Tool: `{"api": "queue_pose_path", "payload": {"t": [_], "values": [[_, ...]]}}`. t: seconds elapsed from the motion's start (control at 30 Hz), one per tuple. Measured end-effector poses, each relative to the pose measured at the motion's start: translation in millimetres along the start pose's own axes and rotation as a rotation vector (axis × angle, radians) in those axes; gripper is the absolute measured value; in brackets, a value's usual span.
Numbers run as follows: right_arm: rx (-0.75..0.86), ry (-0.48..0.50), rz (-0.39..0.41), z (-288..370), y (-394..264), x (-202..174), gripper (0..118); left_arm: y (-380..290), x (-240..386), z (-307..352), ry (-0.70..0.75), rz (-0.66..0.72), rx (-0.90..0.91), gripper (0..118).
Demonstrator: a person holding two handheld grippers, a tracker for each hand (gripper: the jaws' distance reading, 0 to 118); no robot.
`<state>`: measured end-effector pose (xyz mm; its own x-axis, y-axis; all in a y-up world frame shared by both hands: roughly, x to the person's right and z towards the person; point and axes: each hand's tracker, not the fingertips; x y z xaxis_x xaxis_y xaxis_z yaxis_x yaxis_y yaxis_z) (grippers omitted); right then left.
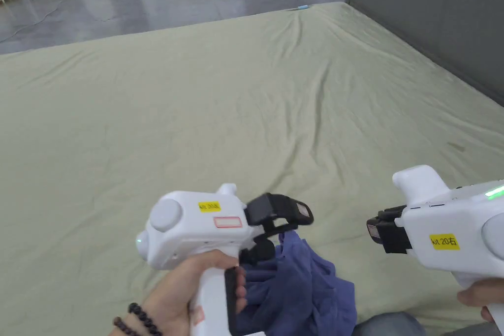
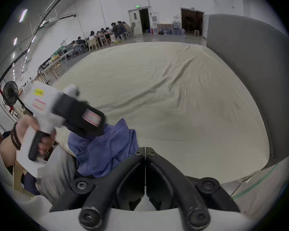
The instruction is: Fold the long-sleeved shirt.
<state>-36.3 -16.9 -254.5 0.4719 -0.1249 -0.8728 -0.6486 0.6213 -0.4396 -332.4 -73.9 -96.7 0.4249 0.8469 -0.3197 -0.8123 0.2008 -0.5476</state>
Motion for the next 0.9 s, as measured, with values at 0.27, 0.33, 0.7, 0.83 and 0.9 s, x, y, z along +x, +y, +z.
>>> {"api": "queue_pose_path", "payload": {"t": [0.27, 0.33, 0.7, 0.83, 0.9], "values": [[0.010, 0.028, 0.003, -4.1, 0.9, -9.1, 0, -40.3, 32.5, 57.4, 0.562, -0.465, 0.215, 0], [0.008, 0.034, 0.012, -4.8, 0.9, -12.5, 0, -50.1, 23.1, 34.0, 0.555, -0.528, 0.108, 0], [0.010, 0.044, -0.006, -2.8, -4.5, -5.1, 0, -79.3, 11.3, -101.6, 0.453, -0.388, -0.088, 0], [0.003, 0.039, -0.019, -2.4, -7.4, -0.7, 0, -83.9, 19.1, -131.7, 0.432, -0.379, -0.110, 0], [0.001, 0.029, -0.032, -2.6, -7.9, 1.5, 0, -81.7, 20.2, -137.9, 0.439, -0.373, -0.109, 0]]}}
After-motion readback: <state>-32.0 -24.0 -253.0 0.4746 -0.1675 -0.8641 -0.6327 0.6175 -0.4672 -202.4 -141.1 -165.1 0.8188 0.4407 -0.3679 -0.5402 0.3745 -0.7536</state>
